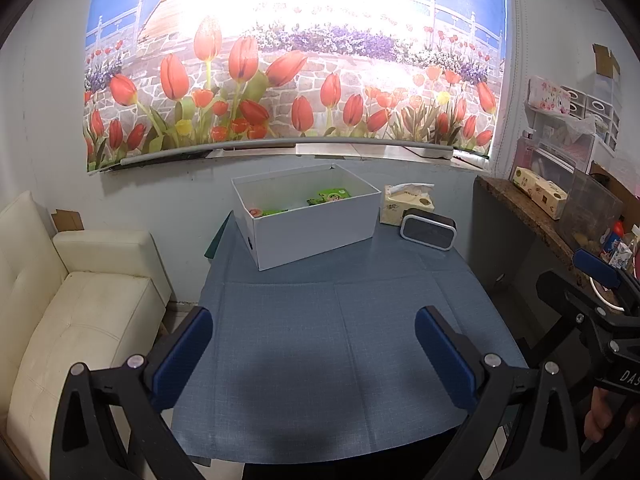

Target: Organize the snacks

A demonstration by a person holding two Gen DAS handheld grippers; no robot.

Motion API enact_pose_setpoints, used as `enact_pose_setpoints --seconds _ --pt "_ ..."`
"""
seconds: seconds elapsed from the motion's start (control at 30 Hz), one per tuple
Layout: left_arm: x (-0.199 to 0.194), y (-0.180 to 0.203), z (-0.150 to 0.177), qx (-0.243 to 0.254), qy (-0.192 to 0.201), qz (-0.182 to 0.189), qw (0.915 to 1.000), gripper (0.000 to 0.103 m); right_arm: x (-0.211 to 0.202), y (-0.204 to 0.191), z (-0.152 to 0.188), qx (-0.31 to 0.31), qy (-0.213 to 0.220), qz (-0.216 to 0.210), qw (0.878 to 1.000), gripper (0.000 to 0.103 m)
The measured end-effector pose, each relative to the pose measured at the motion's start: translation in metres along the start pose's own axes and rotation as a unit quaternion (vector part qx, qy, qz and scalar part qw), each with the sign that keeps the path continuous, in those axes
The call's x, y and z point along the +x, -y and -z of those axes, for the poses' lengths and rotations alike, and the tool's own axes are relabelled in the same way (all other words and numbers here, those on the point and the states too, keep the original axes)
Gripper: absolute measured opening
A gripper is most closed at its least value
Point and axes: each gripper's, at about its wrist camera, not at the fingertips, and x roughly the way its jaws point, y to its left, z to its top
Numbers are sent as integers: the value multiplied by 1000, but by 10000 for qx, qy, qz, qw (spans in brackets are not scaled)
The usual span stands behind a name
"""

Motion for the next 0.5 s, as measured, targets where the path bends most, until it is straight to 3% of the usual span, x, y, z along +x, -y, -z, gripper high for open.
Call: enact_pose_setpoints --seconds 0.5 --pt "-6 1 1 -31 108 27 9999 103 0 0 -1 1 -8 -4 10000 103"
